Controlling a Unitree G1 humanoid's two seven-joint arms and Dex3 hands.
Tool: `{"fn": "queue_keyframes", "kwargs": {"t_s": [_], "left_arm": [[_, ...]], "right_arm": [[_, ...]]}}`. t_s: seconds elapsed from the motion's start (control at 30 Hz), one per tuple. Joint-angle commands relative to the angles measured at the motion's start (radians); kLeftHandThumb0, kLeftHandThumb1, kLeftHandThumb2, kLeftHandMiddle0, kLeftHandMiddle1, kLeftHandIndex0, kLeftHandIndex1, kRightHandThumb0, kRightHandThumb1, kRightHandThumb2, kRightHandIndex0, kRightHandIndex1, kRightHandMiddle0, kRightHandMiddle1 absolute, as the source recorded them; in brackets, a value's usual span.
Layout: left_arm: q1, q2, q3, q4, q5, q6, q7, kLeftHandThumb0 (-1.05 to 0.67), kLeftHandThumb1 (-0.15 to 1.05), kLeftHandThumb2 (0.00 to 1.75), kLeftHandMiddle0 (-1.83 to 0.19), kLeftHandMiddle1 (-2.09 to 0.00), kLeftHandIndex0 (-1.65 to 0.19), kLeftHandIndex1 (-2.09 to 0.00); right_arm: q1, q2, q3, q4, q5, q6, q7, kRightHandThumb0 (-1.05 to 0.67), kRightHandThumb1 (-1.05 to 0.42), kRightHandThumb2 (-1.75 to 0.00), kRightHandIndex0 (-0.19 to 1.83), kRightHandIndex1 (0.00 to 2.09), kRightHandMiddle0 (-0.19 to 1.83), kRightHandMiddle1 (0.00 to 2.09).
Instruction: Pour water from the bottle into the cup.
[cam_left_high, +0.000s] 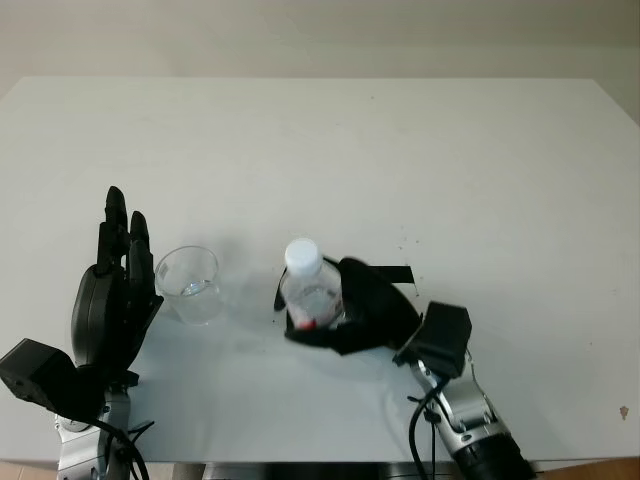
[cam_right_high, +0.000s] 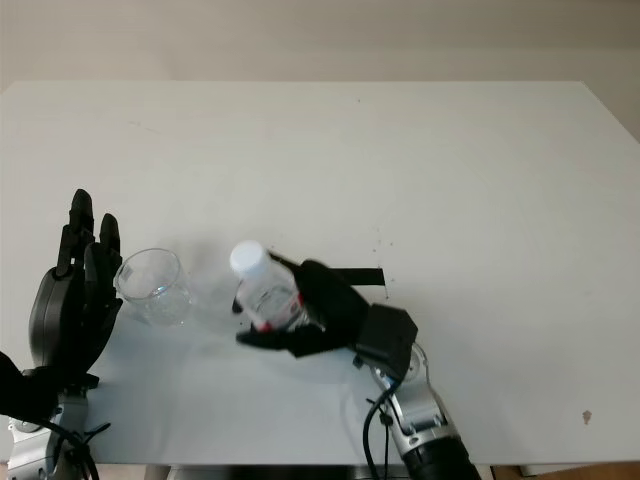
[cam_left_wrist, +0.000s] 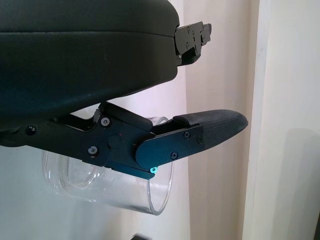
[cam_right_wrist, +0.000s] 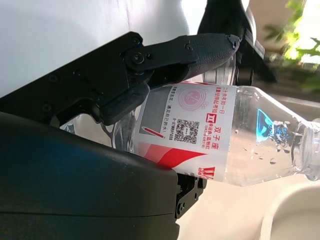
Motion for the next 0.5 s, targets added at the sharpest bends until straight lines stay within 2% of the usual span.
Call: {"fn": "queue_keyframes", "kwargs": {"t_s": [0.0,0.17,0.27,0.33,0.4,0.47], "left_arm": [[-0.008,-0.007,0.005,0.038,-0.008,-0.016,-0.004,-0.72,1.05,0.67,0.19,0.00,0.19,0.00],[-0.008,-0.010,0.007,0.033,-0.010,-0.013,0.000,-0.72,1.05,0.69,0.19,0.00,0.19,0.00],[0.001,-0.005,0.009,0.011,-0.009,-0.002,0.008,-0.72,1.05,0.70,0.19,0.00,0.19,0.00],[0.004,-0.001,0.013,0.006,-0.010,0.001,0.009,-0.71,1.05,0.71,0.19,0.00,0.19,0.00],[0.004,0.001,0.018,0.005,-0.013,0.000,0.010,-0.70,1.05,0.72,0.19,0.00,0.19,0.00],[0.002,0.004,0.024,0.012,-0.017,-0.003,0.006,-0.69,1.05,0.72,0.19,0.00,0.19,0.00]], "right_arm": [[-0.110,0.010,-0.013,0.033,-0.019,0.005,-0.032,-0.49,-1.05,-0.55,1.83,2.09,1.82,2.09],[-0.347,0.010,-0.029,0.214,-0.105,-0.028,-0.154,-0.42,-1.05,-0.61,1.83,2.09,1.83,2.09],[-0.483,0.005,-0.031,0.376,-0.147,-0.096,-0.217,-0.38,-1.05,-0.62,1.83,2.09,1.82,2.09],[-0.562,-0.001,-0.025,0.477,-0.183,-0.137,-0.265,-0.37,-1.05,-0.59,1.75,2.09,1.59,2.09],[-0.629,-0.006,-0.011,0.562,-0.225,-0.179,-0.310,-0.36,-1.05,-0.51,1.50,2.09,1.24,2.09],[-0.687,-0.018,0.027,0.628,-0.302,-0.222,-0.381,-0.37,-1.05,-0.46,1.33,2.09,1.04,2.09]]}}
